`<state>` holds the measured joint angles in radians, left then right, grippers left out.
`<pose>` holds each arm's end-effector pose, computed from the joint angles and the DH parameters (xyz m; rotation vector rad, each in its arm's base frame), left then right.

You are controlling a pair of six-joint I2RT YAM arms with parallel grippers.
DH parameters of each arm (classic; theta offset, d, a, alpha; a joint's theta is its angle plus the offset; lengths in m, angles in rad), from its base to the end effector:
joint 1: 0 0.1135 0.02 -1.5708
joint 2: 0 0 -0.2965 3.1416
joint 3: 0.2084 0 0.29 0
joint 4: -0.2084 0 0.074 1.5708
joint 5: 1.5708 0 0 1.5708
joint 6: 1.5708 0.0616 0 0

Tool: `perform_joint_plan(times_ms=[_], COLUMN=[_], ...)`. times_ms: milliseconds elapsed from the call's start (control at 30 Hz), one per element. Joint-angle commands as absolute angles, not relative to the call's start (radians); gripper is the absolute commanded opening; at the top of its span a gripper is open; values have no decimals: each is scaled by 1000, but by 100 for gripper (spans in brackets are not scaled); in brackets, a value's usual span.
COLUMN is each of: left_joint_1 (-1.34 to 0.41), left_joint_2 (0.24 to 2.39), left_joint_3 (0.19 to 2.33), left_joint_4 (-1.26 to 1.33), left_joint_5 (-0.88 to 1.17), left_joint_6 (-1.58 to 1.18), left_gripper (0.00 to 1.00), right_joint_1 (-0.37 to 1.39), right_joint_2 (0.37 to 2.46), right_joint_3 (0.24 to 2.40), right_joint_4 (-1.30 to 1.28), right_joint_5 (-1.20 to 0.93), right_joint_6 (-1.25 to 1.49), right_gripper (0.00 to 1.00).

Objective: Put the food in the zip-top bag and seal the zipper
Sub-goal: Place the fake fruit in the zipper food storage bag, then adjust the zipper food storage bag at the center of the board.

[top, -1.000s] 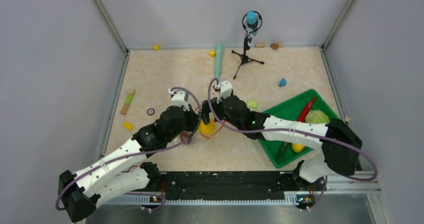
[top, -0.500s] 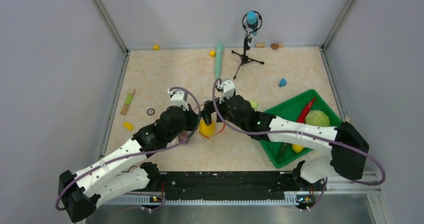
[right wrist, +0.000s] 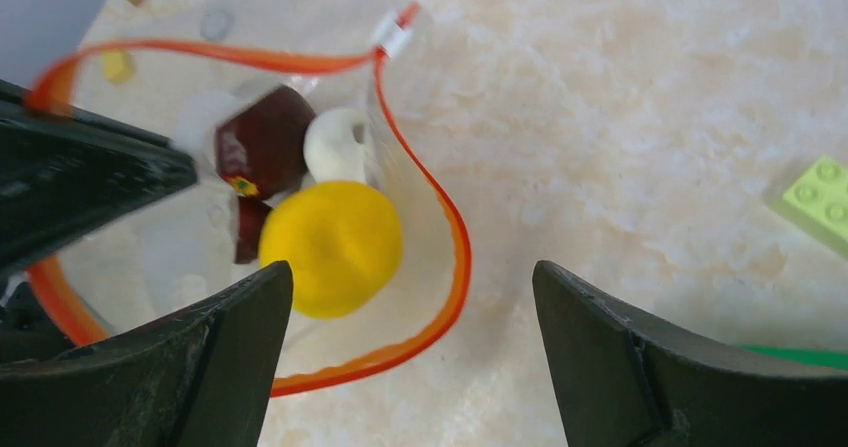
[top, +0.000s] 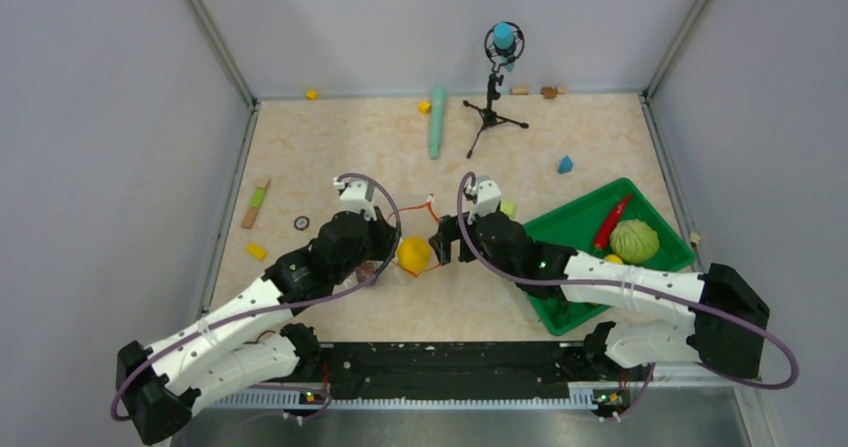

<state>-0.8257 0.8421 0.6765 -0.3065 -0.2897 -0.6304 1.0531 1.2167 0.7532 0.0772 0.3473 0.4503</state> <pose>0.1694 -0.1577 0.2866 0.0179 2.0785 -0.6180 0.1766 0.2677 0.2687 -0.3640 1.9569 0.6549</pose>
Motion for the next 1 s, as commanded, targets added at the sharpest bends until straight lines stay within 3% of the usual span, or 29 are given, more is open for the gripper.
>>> perform_joint_plan(times_ms=[0,133,233,300,400,533,967], left_joint_1=[-828,-829,-827,-829,-828,-827,-828], left_joint_2=[815,813,812,811,805,788,742], left_joint_3=[680,678,681,681,681,682,727], left_joint_4=[-246,-244,-245,-248,-250,-256,-339], left_joint_5=[-297,-291,-291,-293,-288,-289,-303], left_joint_6=[-644,-647,-643,-643,-644,-641,-633], left_gripper=[0,0,0,0,0,0,0], right_joint_1=[1049,1039,1029,1022,1020,1020,1019], right_joint_2=[1221,1279,1333,1363,1390,1363,1136], right_joint_3=[698,688,692,701,726,771,903], right_joint_4=[62,92,137,161,170,171,43], right_joint_5=[401,427,406,384,343,261,113], right_joint_6=[584,636,671,684,675,585,445], right_gripper=[85,76,64,51,18,0,0])
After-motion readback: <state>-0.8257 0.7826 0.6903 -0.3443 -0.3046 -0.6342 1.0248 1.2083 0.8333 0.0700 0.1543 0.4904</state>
